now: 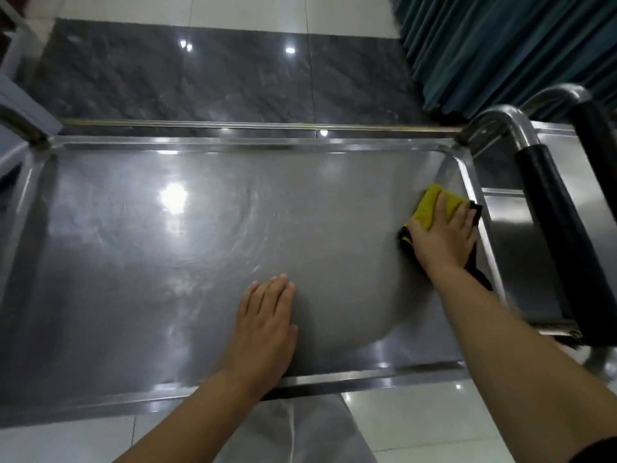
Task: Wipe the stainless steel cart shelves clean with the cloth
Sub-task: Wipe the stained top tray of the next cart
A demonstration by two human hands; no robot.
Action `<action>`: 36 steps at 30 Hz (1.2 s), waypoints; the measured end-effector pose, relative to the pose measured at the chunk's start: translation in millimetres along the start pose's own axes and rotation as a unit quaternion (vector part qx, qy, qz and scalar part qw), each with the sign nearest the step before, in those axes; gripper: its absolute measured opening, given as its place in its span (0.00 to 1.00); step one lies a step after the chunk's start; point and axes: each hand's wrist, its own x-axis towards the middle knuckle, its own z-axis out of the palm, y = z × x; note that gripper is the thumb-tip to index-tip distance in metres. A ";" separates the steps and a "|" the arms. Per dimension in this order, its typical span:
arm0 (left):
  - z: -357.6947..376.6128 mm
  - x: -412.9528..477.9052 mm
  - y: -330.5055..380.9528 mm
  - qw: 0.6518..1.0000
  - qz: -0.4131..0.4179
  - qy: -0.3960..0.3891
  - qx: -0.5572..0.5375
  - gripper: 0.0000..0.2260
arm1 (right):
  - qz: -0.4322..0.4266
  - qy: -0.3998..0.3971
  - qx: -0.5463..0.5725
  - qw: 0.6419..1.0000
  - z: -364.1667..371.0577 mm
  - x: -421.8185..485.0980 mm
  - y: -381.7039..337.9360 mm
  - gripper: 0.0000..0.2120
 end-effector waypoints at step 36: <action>32.1 -39.8 65.2 1.000 0.010 -0.021 -0.003 0.26 | -0.168 -0.043 -0.038 0.984 -4.9 -21.6 48.2 0.37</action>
